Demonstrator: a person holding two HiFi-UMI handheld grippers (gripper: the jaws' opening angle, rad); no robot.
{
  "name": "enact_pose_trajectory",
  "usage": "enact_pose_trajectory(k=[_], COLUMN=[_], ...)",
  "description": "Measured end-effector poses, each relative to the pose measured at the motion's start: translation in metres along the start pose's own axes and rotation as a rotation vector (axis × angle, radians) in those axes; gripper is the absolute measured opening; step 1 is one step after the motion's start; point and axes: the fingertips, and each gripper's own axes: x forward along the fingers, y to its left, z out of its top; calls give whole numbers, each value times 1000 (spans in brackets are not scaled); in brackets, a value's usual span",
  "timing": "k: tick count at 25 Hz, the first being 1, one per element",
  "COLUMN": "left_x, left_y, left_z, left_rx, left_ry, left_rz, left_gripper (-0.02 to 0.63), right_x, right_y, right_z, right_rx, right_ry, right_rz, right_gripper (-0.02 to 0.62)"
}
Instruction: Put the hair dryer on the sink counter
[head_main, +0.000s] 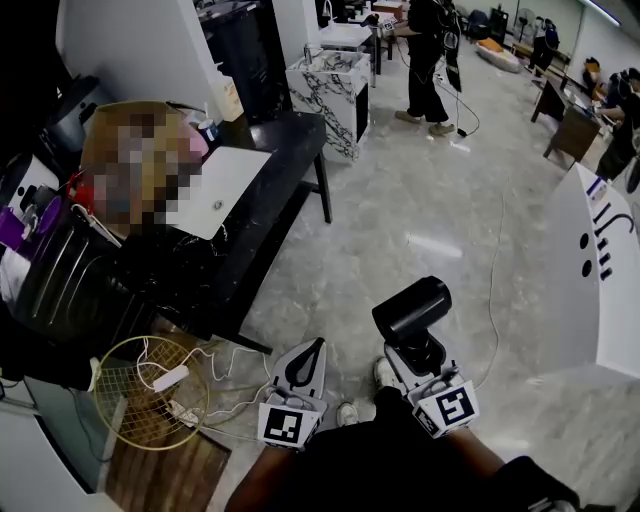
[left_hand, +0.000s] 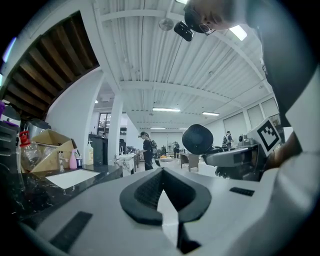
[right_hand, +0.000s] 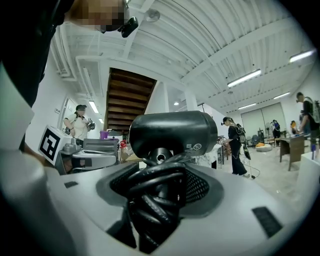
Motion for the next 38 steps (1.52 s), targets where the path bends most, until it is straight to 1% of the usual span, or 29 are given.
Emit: enact_pose_trajectory(k=[3,6,9,11,13,16,18,20,24,27,30,33,34,38], left_x=[16,40,70,93,112,136,156,176,211,228,238,248,253,269], left_y=[13,26,37,45,53,61,65,66,65,65,71,78,82,100], left_z=[1,-2,-4,2,8,5,3,7,13,17,17,13,12,6], left_rx=[8,-4,-3,12,22,2,0,6,14,4,17,19,15,7], left_ry=[-9,-4,12,6,-7,11,12,7,13,1,-4,15,18,7], left_rz=[28,42,39,38,53,85,95,99,109,131,151,154,161,188], left_gripper=[-3,-3,-3,-3,-3,-3,-3,-3,-3,-3,-3,-3,-3,-3], right_x=[15,36,61,82,99,117,130,143,160,173,188,199,205,232], right_y=[-15,-36,-58,-72,-84,-104,-122,-137,-174,-195,-205,-210,-213,-222], right_z=[2,3,6,10,11,4,2,4,9,16,18,16,14,10], right_rx=[1,1,-9,-10,-10,-10,-5,13,95,84,60,52,58,106], right_ry=[-8,-9,-12,-13,-4,25,26,25,21,1,-11,-5,3,-19], right_rz=[-15,-12,6,29,55,78,87,95,110,132,153,167,170,190], right_gripper=[253,253,253,253,253,253,253,253,253,253,253,253,253,253])
